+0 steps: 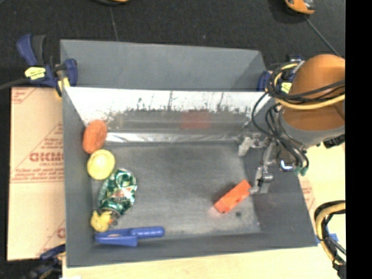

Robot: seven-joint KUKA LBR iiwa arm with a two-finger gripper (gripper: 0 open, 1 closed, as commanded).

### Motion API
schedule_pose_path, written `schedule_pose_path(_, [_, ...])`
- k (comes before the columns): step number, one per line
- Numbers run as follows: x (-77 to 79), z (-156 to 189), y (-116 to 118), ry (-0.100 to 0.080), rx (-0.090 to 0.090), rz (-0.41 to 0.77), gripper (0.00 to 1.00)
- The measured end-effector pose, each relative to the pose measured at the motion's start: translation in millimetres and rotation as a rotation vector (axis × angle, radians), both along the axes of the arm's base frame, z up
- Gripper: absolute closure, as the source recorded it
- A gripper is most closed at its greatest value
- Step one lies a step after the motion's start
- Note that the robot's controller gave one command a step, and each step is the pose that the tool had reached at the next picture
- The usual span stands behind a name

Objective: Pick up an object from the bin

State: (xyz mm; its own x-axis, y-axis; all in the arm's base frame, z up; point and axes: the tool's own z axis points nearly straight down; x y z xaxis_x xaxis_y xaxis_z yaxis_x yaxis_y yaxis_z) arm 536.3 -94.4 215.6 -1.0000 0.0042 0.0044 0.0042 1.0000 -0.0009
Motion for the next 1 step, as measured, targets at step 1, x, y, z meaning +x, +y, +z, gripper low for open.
schedule_pose_path(1, [1.7,4.0,0.3,-0.008,-0.001,0.003,0.0])
